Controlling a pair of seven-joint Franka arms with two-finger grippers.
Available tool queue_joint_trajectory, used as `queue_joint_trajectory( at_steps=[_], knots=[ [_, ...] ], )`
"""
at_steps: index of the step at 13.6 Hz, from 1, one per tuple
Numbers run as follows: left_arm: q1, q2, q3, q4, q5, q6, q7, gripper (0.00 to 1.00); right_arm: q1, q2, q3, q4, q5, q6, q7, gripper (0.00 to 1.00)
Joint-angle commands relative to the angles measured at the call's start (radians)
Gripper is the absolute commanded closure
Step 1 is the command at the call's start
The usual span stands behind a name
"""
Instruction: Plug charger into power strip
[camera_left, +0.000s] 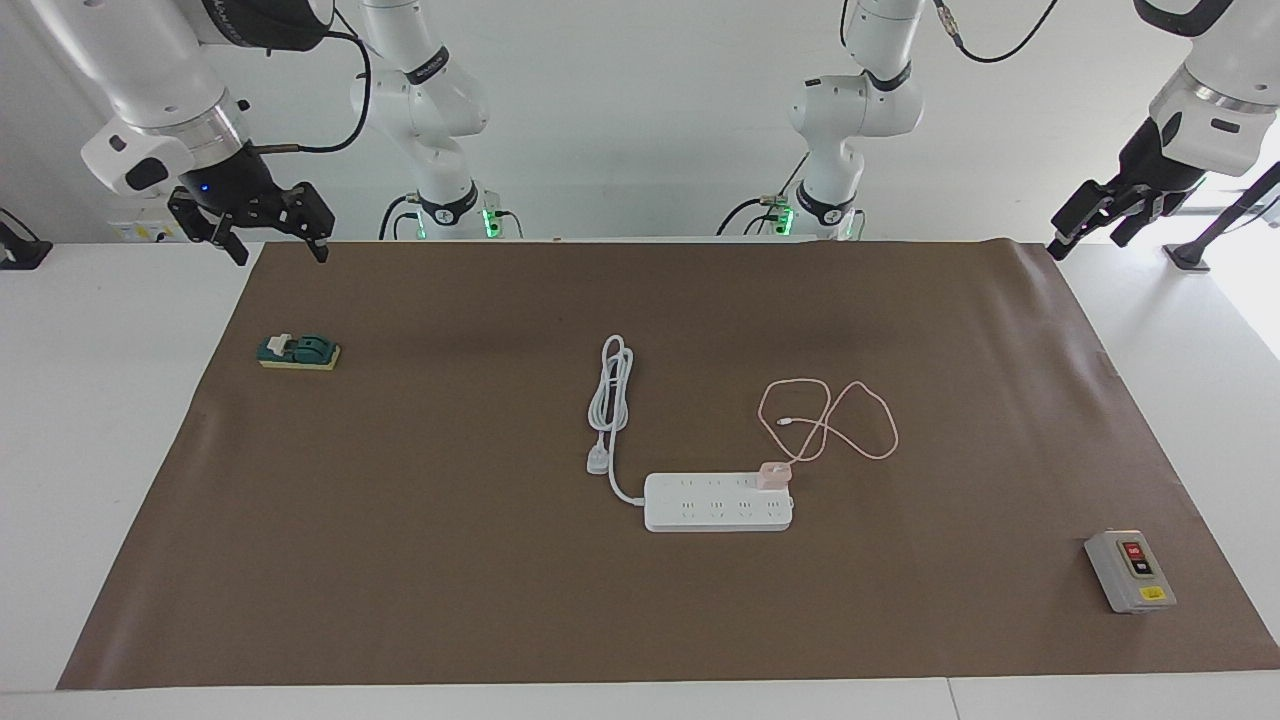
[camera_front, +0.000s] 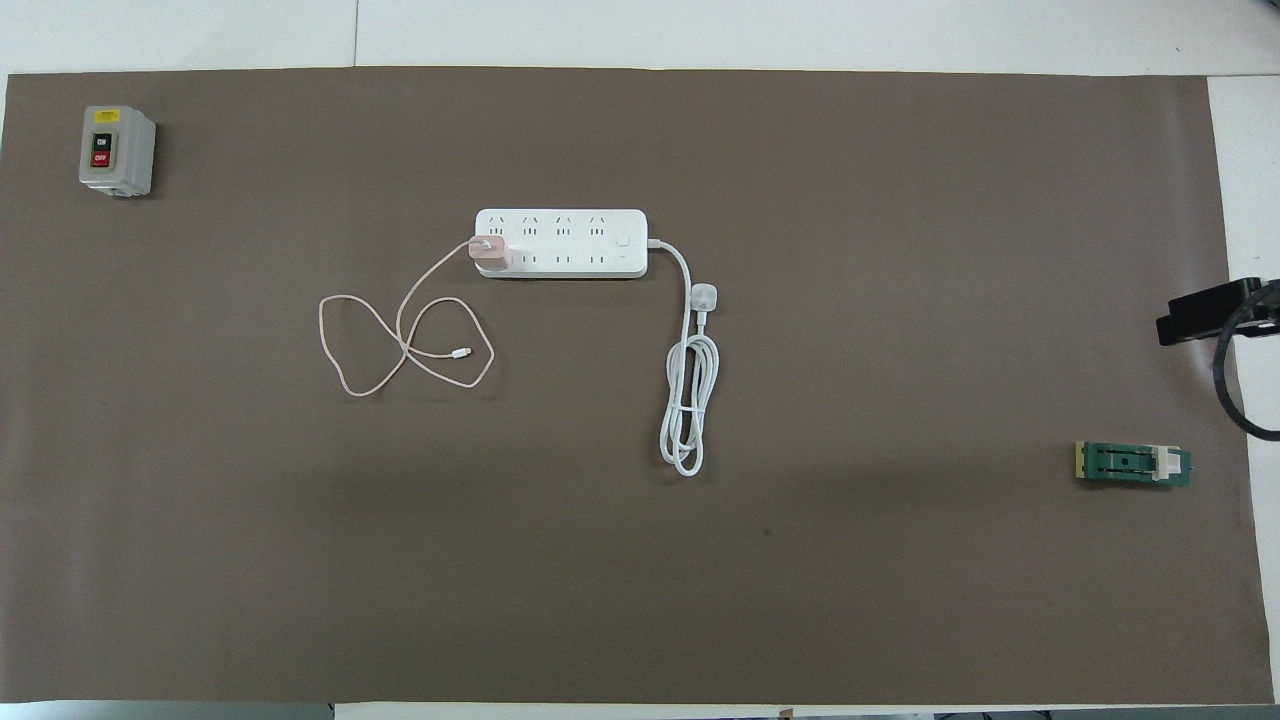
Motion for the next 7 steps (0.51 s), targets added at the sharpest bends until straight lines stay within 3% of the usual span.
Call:
queue_joint_trajectory(
  at_steps=[1, 7],
  knots=[
    [-0.012, 0.021, 0.001, 0.025, 0.018, -0.024, -0.015, 0.00, -0.007, -0.015, 0.012, -0.009, -0.008, -0.012, 0.007, 0.00],
    [-0.012, 0.050, -0.002, 0.023, 0.019, 0.022, -0.003, 0.00, -0.009, -0.015, 0.012, -0.008, -0.008, -0.012, 0.007, 0.00]
  ],
)
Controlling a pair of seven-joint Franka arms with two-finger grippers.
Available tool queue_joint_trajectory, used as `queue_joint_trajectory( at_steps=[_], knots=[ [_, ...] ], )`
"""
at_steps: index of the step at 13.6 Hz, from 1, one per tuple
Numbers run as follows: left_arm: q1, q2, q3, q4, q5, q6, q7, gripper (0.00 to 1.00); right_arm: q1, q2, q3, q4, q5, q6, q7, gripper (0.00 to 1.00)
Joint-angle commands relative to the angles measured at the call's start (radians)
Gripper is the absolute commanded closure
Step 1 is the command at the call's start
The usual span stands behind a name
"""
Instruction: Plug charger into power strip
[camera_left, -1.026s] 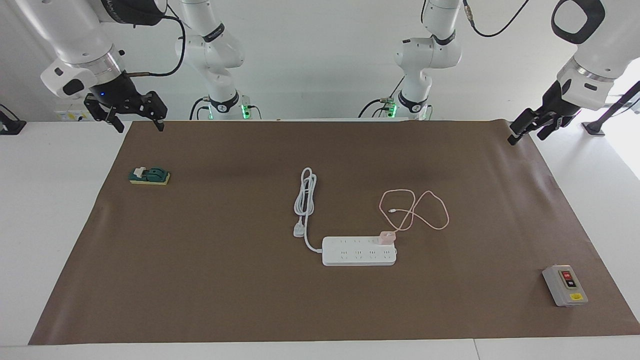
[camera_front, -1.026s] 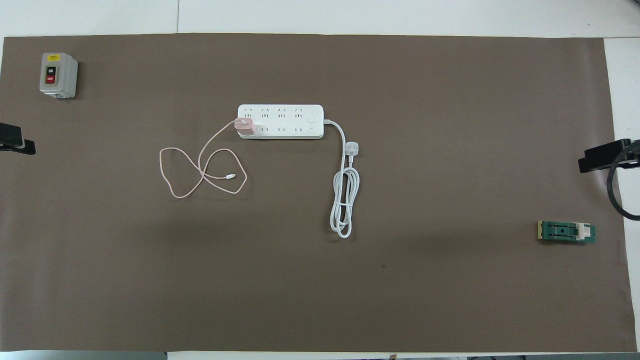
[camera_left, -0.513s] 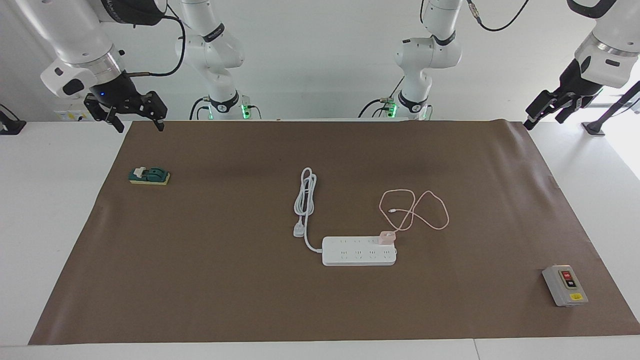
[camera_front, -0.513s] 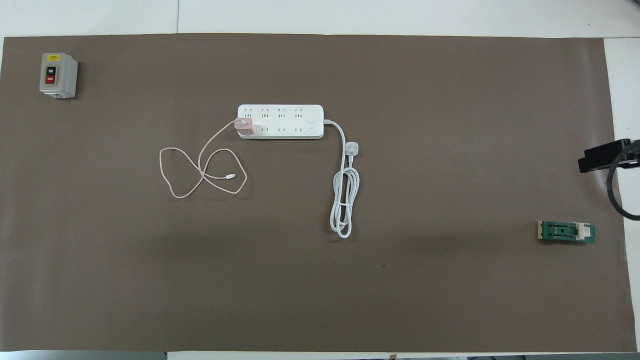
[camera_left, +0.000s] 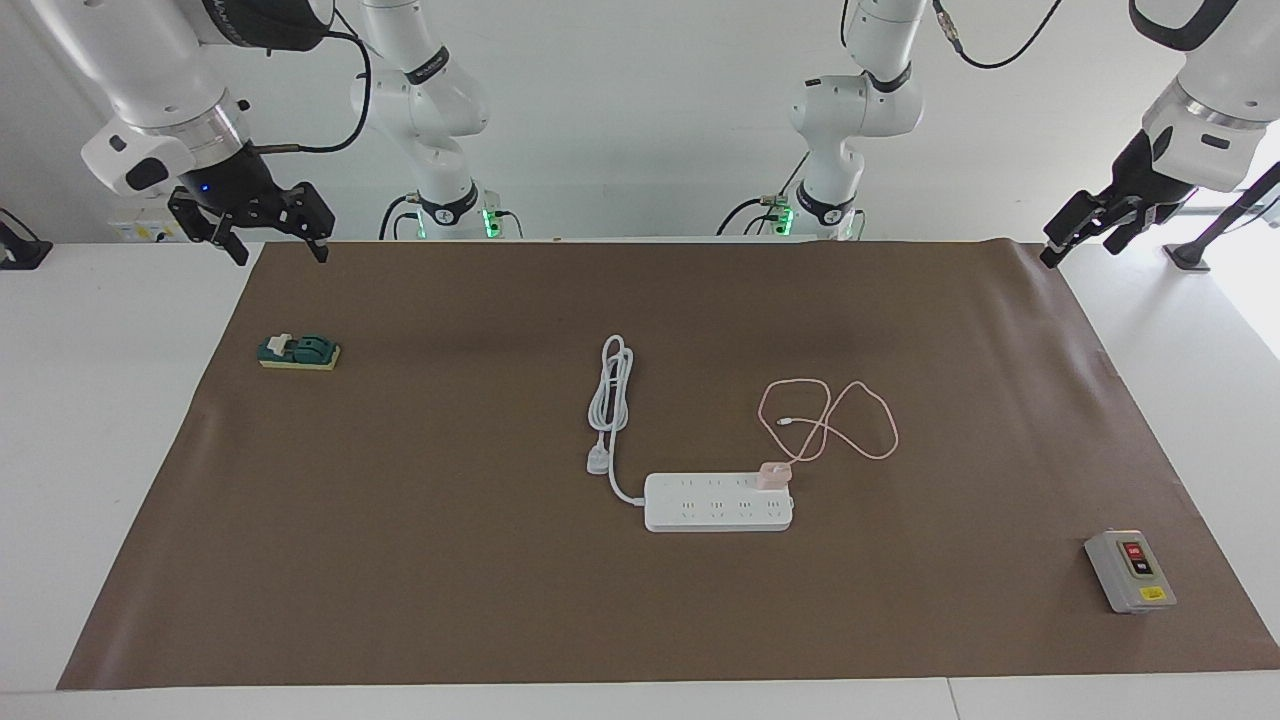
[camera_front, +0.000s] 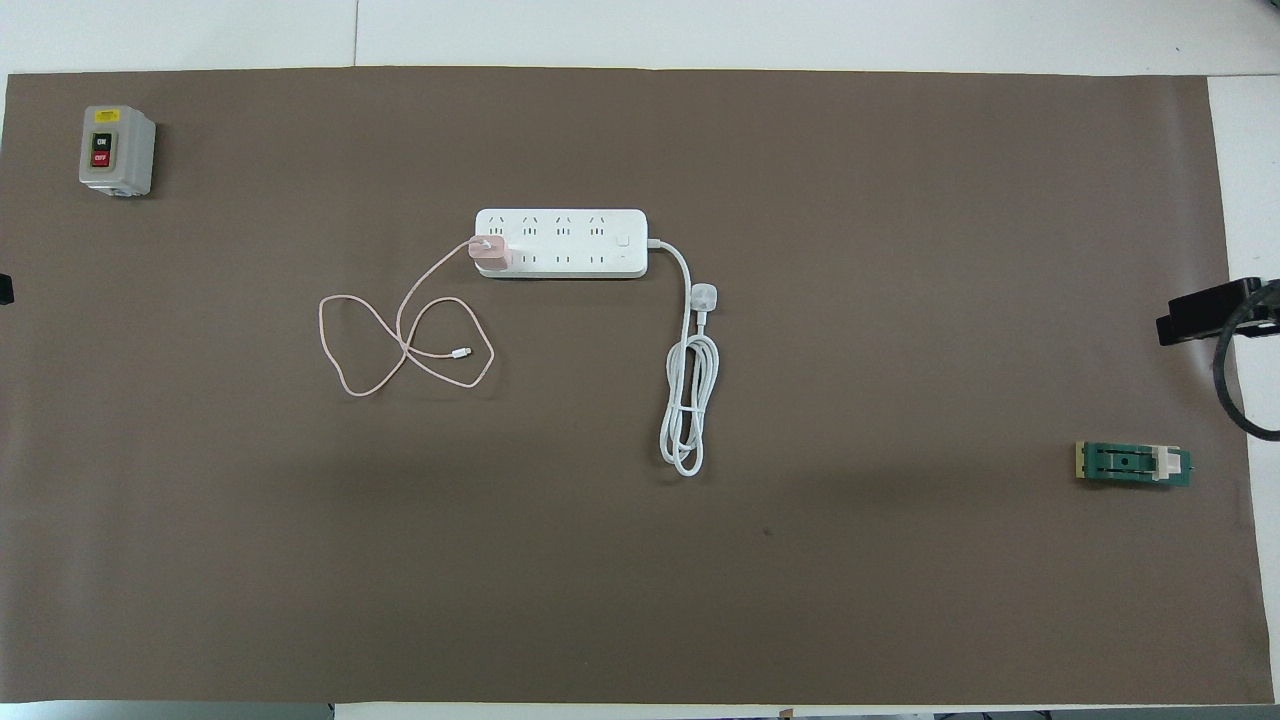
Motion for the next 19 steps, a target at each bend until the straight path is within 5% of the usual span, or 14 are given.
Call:
queue_joint_trajectory(
  at_steps=[1, 7, 11, 19],
  knots=[
    [-0.013, 0.022, 0.004, 0.024, 0.019, 0.012, -0.002, 0.00, -0.009, -0.014, 0.012, -0.008, -0.008, -0.012, 0.007, 0.00],
    [-0.033, 0.020, 0.001, 0.024, 0.017, 0.010, -0.005, 0.00, -0.009, -0.014, 0.012, -0.008, -0.008, -0.012, 0.007, 0.00],
    [-0.031, -0.047, -0.015, -0.069, 0.016, 0.041, 0.013, 0.00, -0.009, -0.014, 0.012, -0.008, -0.008, -0.012, 0.007, 0.00],
    [0.032, -0.079, -0.160, -0.139, 0.011, 0.045, 0.021, 0.00, -0.009, -0.014, 0.012, -0.009, -0.008, -0.012, 0.007, 0.00]
  ],
)
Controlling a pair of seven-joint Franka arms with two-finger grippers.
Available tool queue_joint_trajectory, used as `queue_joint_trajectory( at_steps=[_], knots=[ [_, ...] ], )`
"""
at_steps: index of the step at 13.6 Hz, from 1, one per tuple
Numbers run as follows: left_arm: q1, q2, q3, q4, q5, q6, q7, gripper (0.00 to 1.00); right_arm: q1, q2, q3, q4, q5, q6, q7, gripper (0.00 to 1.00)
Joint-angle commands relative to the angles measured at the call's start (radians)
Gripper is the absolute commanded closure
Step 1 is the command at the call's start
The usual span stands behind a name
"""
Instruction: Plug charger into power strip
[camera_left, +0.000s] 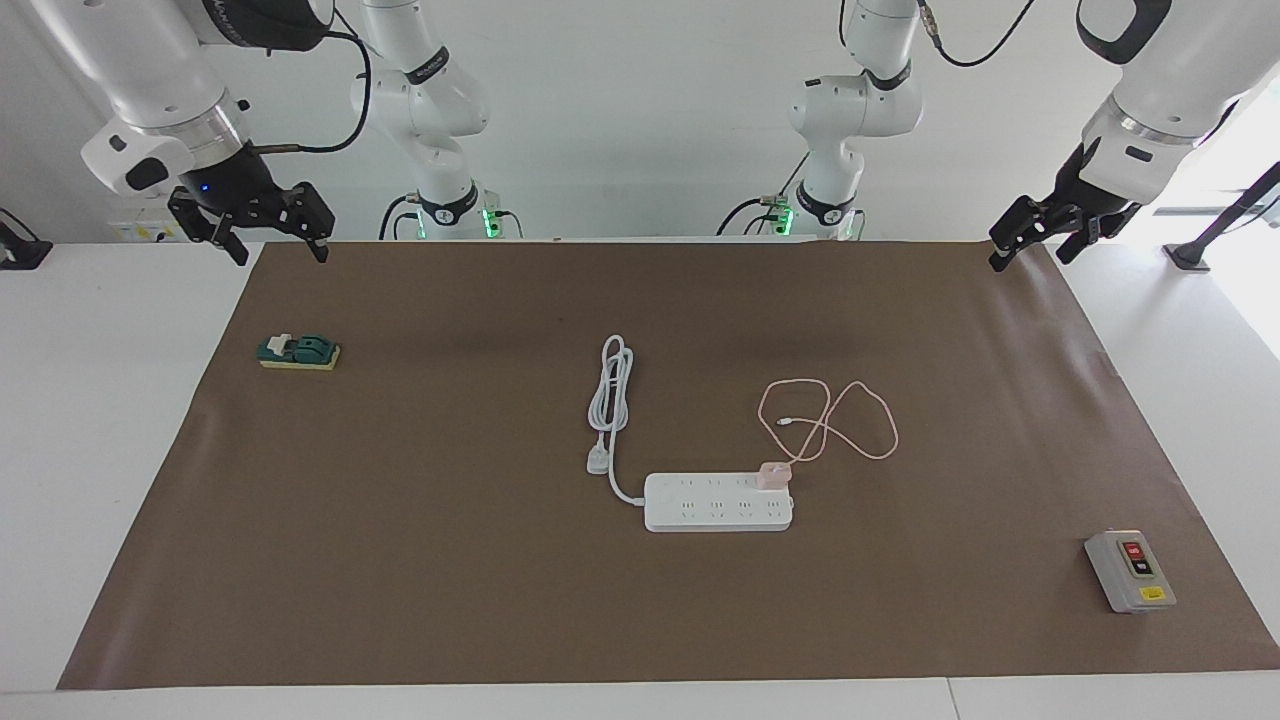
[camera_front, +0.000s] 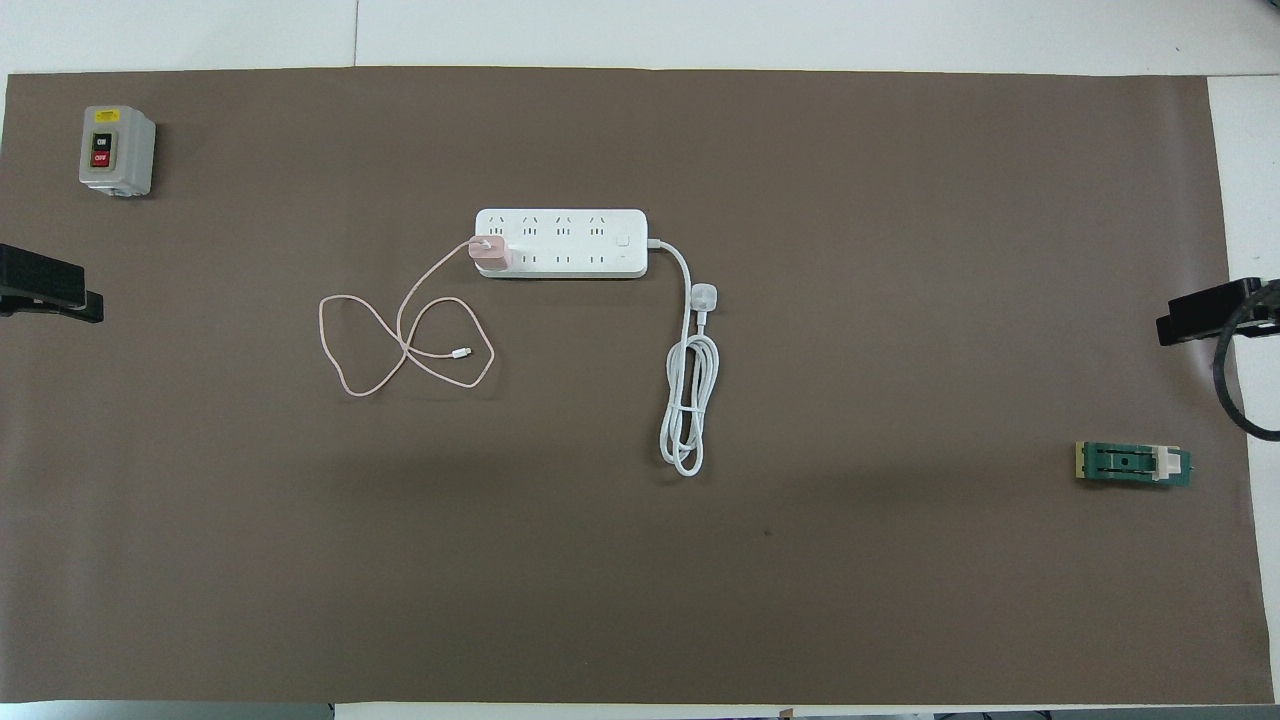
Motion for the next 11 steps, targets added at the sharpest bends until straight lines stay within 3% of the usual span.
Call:
queue_joint_trajectory(
  at_steps=[1, 11],
  knots=[
    [0.012, -0.024, -0.044, -0.040, 0.011, 0.007, 0.015, 0.00, -0.009, -0.014, 0.012, -0.009, -0.008, -0.012, 0.007, 0.00],
    [-0.023, -0.027, -0.075, -0.058, 0.023, -0.002, 0.149, 0.00, -0.009, -0.014, 0.012, -0.009, -0.008, -0.012, 0.009, 0.00]
  ],
)
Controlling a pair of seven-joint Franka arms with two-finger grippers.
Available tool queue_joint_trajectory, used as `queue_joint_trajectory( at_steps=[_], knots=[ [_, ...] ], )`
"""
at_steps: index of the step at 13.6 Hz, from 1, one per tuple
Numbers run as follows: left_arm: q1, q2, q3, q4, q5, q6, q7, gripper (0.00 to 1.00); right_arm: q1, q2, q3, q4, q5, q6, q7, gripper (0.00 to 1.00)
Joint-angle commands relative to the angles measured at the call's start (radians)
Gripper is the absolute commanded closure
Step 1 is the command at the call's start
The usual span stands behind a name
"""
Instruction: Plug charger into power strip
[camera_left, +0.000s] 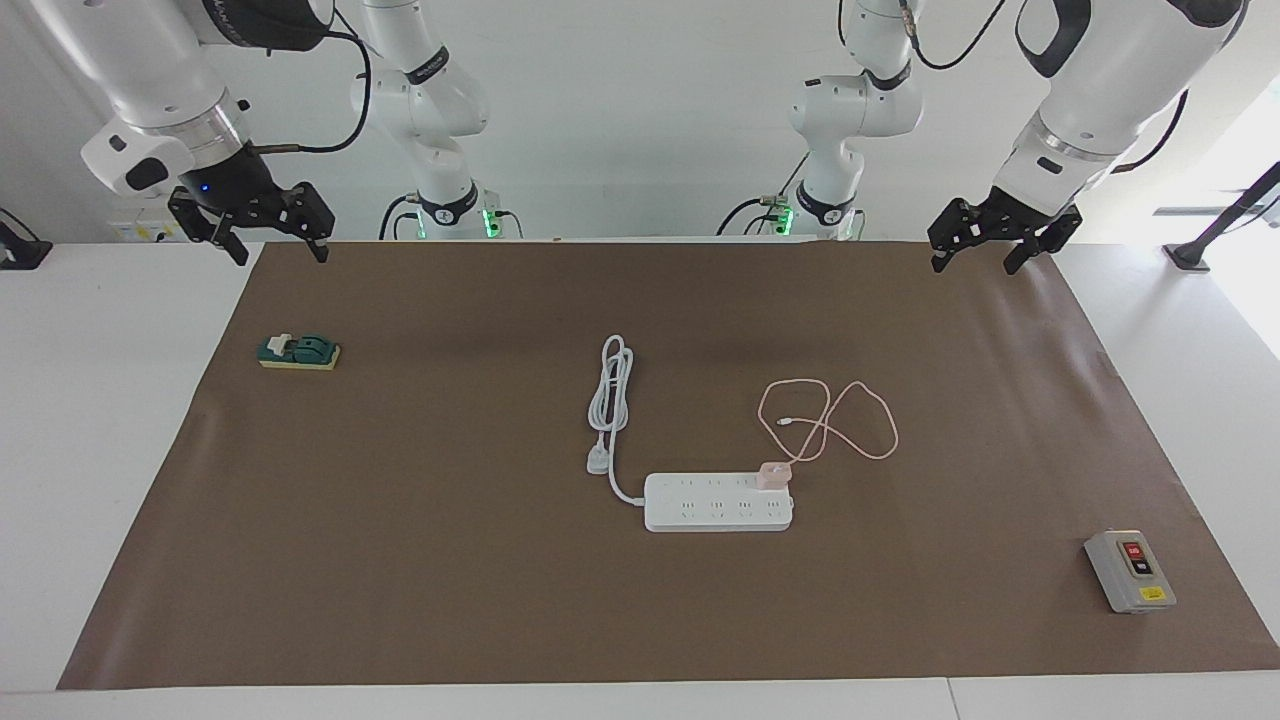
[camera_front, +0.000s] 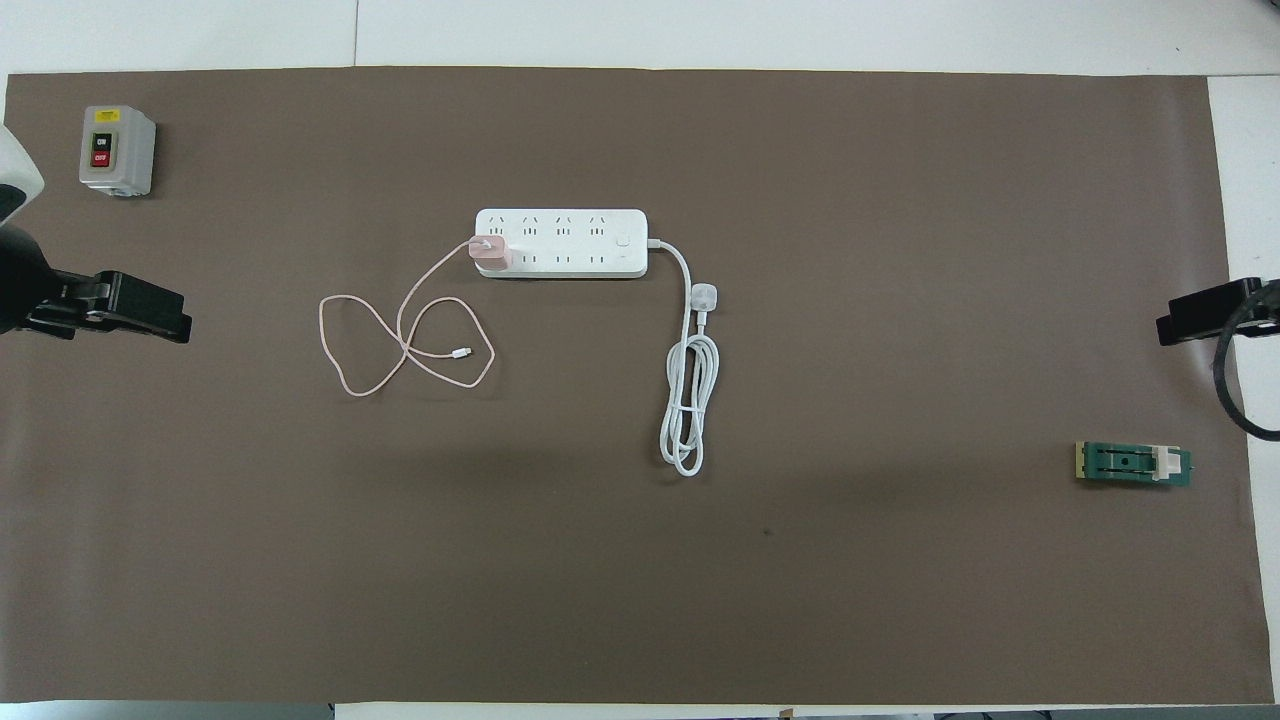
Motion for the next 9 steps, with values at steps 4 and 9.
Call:
queue_joint_trajectory(
  at_steps=[4, 9],
  knots=[
    [-0.007, -0.027, 0.006, -0.029, 0.015, -0.005, 0.047, 0.00, -0.009, -0.014, 0.012, -0.009, -0.008, -0.012, 0.009, 0.00],
    [-0.007, -0.028, 0.006, -0.029, 0.015, -0.005, 0.048, 0.00, -0.009, -0.014, 0.012, -0.008, -0.006, -0.012, 0.009, 0.00]
  ],
)
